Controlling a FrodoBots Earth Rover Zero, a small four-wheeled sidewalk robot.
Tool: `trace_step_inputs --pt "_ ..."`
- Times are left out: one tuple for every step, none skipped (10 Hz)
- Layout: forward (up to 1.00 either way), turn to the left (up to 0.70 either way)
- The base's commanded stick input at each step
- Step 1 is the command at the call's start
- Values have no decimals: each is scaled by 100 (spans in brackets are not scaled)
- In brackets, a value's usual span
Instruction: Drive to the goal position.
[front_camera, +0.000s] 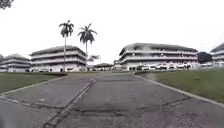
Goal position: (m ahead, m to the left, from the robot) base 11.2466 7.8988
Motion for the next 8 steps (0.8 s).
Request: trace_step_inputs --pt "70 0" --pt "70 0" --pt "70 0" --pt "70 0" --pt "70 0" --pt "70 0" --pt "70 0" --pt "70 0"
